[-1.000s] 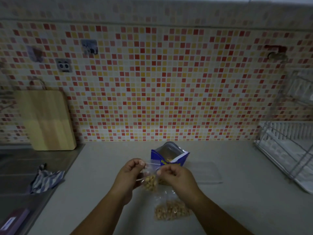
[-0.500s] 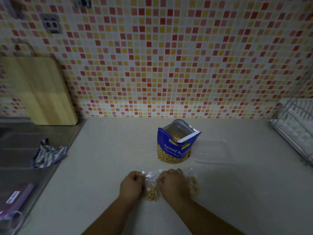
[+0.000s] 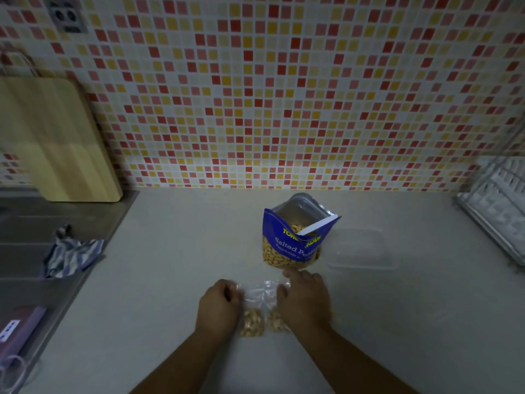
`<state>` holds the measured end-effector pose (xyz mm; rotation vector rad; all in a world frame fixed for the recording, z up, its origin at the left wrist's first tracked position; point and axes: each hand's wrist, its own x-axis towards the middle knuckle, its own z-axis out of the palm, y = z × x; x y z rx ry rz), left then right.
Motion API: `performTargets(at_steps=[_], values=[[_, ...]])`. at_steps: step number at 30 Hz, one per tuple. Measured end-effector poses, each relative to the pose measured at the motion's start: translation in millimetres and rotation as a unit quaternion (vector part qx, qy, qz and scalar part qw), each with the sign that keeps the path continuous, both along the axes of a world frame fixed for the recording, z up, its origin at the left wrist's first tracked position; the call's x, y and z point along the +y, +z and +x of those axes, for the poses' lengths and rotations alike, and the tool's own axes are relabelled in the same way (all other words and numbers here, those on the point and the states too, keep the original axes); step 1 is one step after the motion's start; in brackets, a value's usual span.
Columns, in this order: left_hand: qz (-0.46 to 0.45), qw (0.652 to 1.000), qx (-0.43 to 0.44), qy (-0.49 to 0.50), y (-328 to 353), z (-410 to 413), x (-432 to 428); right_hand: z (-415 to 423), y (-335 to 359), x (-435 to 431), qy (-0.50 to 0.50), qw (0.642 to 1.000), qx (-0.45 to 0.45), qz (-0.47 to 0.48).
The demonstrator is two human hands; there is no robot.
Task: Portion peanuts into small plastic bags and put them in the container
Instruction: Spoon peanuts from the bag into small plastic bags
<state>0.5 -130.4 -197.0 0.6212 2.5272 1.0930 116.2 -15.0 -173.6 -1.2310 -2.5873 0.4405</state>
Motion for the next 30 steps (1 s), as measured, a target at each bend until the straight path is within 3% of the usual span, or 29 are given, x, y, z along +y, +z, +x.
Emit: performTargets(at_steps=[3,5,8,13,20,24,30], values=[[0.033,0.999,0.007,0.002,-0.6,-1.5,3.2,2.3,3.1,20.9,0.041,0.997,-0.065,-0.018],[0.028,0.997,0.059,-0.031,-2.8,-3.6,10.1,1.6,0.7,30.2,0.07,0.994,-0.084,-0.021],[-0.079,0.976,0.144,-0.144,-8.9,-7.7,27.7,0.5,-4.2,36.2,0.088,0.992,-0.085,-0.04],[-0.208,0.936,0.149,-0.243,-7.1,-10.5,48.7,1.9,-6.2,36.3,0.087,0.994,-0.047,-0.051],[-0.12,0.962,0.088,-0.229,-1.7,-21.0,46.4,13.2,-1.9,34.9,0.041,0.992,0.059,-0.108],[-0.071,0.962,0.11,-0.241,5.0,-19.2,44.7,20.8,5.2,31.6,0.039,0.979,0.107,-0.168],[0.008,0.96,0.124,-0.25,20.0,-2.9,42.3,22.6,19.1,26.1,0.087,0.987,0.091,-0.104]])
